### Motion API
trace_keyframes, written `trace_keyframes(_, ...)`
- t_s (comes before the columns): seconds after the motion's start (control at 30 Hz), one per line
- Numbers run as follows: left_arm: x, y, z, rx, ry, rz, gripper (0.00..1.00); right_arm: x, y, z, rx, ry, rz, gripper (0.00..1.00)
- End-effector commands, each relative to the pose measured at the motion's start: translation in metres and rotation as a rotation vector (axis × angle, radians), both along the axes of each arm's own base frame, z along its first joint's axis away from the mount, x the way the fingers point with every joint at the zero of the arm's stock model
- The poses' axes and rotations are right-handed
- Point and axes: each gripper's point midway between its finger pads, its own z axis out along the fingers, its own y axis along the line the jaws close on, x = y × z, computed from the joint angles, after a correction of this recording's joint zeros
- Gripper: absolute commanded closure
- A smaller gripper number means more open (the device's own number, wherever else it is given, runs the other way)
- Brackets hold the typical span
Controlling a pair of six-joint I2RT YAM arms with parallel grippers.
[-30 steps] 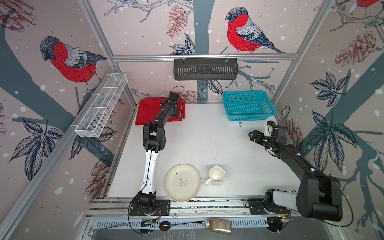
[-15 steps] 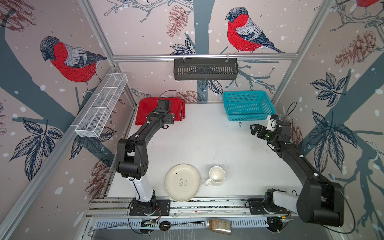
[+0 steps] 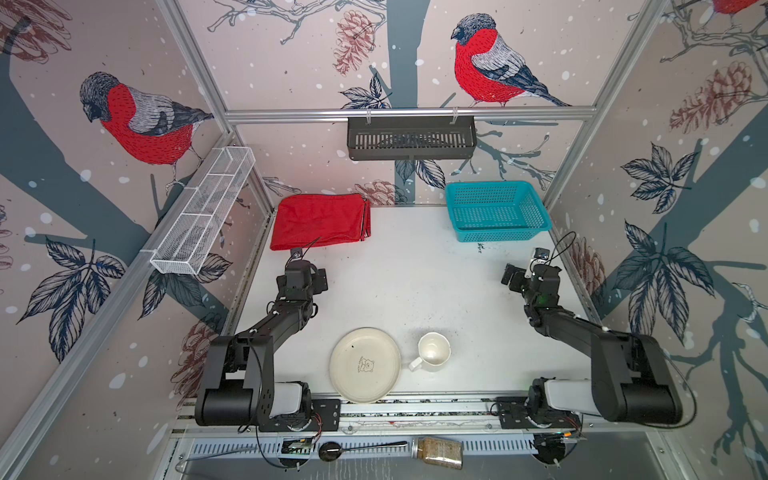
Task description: Fold and stack the trousers
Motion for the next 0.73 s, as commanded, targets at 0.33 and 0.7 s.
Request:
trace_keyframes(0.33, 0.020, -0.028, 0.047, -0.077, -0.418, -0.233, 0.02, -0.003, 0.007, 0.032, -0.092, -0.301, 0.067, 0.01)
trace_keyframes(0.7, 0.013, -0.030, 0.050, -0.057, -0.460, -0.250, 0.02, 0.000, 0.007, 0.028, -0.098, -0.265, 0.059, 0.00)
